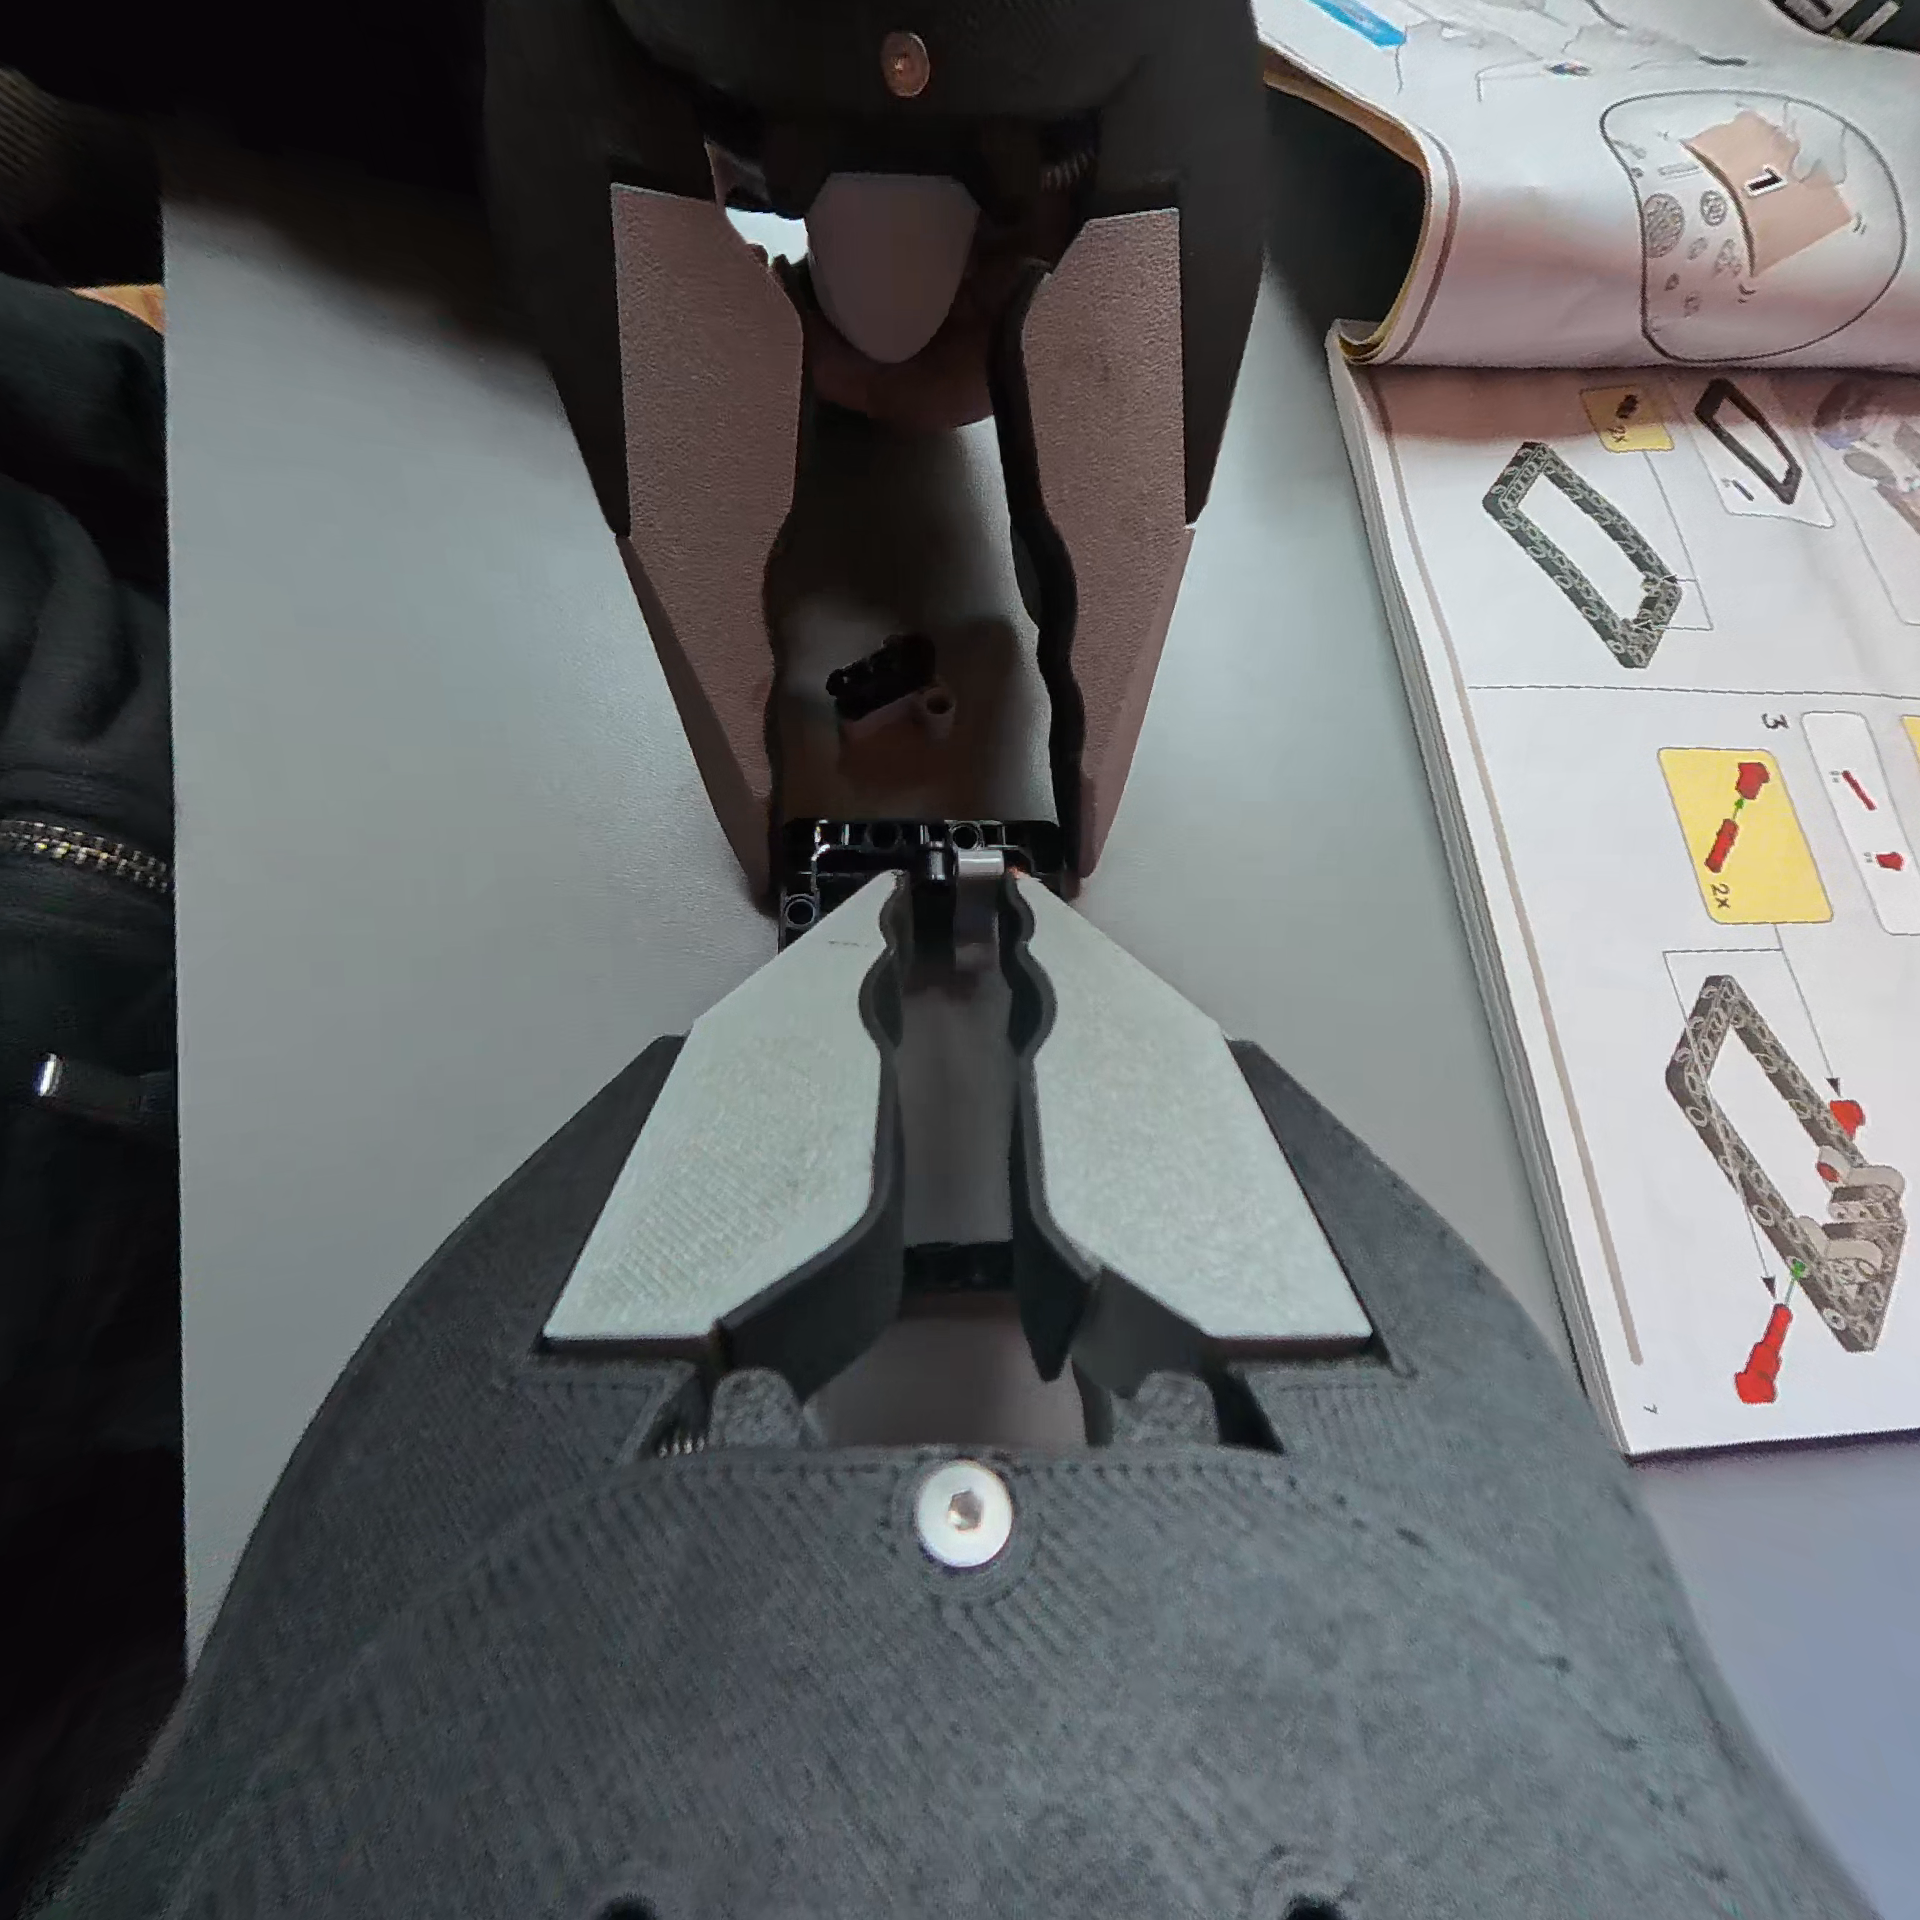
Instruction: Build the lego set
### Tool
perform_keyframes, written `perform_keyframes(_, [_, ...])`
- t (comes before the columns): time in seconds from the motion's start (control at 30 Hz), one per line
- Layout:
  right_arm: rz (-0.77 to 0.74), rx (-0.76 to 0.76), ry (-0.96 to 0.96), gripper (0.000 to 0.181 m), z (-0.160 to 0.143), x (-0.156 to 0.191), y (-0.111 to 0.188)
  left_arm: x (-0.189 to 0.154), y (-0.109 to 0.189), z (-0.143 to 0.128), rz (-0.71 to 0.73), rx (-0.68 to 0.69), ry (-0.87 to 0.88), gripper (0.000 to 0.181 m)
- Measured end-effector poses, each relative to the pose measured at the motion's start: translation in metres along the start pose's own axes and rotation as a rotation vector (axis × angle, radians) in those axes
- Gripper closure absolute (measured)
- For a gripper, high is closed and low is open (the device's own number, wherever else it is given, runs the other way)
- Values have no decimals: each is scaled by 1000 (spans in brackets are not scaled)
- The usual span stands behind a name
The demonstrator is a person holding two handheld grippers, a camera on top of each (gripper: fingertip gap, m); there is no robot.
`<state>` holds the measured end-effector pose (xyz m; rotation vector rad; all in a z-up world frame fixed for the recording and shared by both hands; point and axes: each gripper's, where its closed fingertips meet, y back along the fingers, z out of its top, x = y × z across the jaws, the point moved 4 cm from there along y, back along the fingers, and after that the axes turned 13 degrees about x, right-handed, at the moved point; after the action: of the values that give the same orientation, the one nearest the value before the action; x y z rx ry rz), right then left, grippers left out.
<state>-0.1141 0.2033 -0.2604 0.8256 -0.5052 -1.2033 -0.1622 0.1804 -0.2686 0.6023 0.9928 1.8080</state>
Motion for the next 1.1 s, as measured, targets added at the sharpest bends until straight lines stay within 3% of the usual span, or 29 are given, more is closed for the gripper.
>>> perform_keyframes(0.4, [-172,30,89,168,1,7,0,-2,-1,0,7,0,12,124])
perform_keyframes(0.73, [-68,15,132,168,-3,1,1,-4,-1,0,2,-2,2,124])
perform_keyframes(1.0, [-156,41,155,167,-2,-1,-1,-5,-2,0,5,-2,8,124])
perform_keyframes(1.1, [-126,32,139,167,-2,-2,-1,-5,-2,0,8,-2,6,124])
